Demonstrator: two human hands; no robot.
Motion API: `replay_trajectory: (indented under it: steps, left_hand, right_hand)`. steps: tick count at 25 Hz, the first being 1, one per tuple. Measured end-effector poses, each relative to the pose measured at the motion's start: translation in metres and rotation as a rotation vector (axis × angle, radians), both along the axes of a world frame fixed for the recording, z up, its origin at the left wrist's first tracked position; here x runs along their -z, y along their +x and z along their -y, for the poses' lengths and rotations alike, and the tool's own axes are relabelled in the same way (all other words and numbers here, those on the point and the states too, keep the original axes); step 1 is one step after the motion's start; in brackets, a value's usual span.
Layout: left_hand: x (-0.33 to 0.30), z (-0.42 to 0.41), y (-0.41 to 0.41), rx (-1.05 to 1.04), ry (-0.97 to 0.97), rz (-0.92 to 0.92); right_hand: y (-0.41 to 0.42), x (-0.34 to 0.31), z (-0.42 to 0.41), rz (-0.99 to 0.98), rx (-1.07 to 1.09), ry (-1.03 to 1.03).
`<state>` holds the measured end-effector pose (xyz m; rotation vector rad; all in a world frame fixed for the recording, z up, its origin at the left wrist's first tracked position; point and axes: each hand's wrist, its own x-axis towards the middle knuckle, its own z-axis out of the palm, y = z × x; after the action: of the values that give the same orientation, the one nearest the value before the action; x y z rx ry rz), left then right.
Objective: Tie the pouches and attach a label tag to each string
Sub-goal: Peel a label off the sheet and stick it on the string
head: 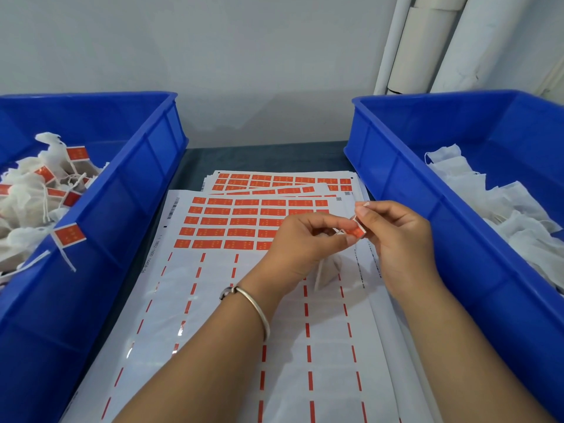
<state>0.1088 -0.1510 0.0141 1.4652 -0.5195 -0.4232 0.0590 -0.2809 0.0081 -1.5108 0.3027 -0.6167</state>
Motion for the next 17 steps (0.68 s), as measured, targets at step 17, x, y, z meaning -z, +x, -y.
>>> replay_trajectory:
  steps: [17]
  left_hand:
    - [-0.0008, -0.0007, 0.0051, -0.197, 0.052, -0.016]
  right_hand:
    - [0.0018, -0.0004, -0.0072, 0.035, -0.137, -0.063]
